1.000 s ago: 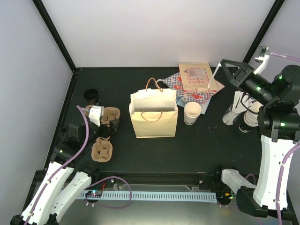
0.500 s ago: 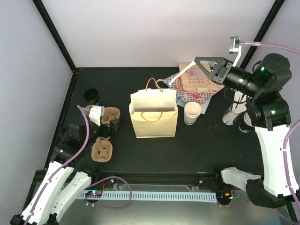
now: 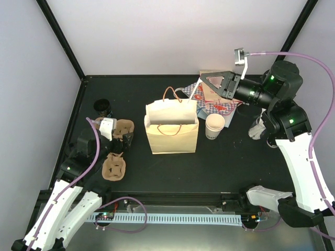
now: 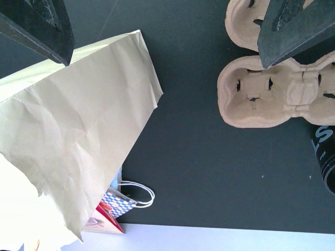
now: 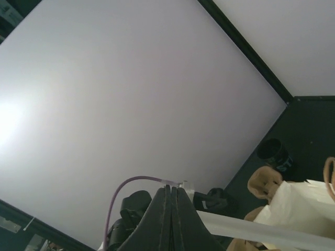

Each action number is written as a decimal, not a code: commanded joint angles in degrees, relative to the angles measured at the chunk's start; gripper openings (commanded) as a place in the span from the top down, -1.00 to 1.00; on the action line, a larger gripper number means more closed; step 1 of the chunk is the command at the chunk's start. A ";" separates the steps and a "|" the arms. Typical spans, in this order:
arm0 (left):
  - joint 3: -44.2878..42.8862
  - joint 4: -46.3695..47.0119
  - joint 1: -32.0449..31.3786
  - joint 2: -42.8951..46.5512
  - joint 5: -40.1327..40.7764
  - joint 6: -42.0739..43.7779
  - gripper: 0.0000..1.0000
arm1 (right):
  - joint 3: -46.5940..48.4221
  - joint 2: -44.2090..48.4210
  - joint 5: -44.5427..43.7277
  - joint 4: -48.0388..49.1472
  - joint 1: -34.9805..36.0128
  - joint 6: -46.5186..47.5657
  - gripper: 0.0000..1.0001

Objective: Pack the takeout coffee

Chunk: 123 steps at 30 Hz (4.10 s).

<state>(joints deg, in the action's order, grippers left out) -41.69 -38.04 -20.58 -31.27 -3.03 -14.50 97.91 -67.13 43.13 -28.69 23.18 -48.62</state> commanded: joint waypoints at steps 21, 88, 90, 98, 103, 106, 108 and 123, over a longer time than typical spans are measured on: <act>0.23 1.31 0.45 -0.67 -0.15 0.79 -0.97 | -7.27 1.13 -6.76 -6.90 1.08 7.45 0.98; -0.58 1.46 0.41 -4.61 -3.95 -0.11 -0.97 | -26.23 12.88 -41.74 -10.81 11.54 37.06 -0.26; -0.82 1.65 0.43 -4.91 -4.53 -0.51 -0.97 | -27.46 13.35 -42.38 -11.17 11.54 38.05 -0.26; -0.03 4.94 0.39 -6.92 -9.63 -5.08 -0.96 | -33.07 16.77 -31.98 -9.11 11.54 42.90 -0.25; -1.01 5.34 0.44 -6.97 -8.57 -3.17 -0.97 | -37.49 20.77 -20.37 -3.79 11.54 50.66 -0.26; -1.65 4.80 0.44 -6.97 -7.14 -1.26 -0.97 | -42.57 23.49 -17.37 3.77 11.56 54.01 -0.26; -1.93 4.39 0.44 -6.88 -6.82 -0.17 -0.97 | -44.96 24.52 -15.77 7.41 11.59 56.99 -0.30; -0.06 3.75 0.44 -3.60 -5.93 2.87 -0.97 | -39.86 17.04 -18.87 5.39 11.54 66.74 -0.25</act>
<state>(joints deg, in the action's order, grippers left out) -41.23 -34.70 -20.58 -35.22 -9.82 -13.02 58.26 -51.35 23.75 -26.02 34.48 13.98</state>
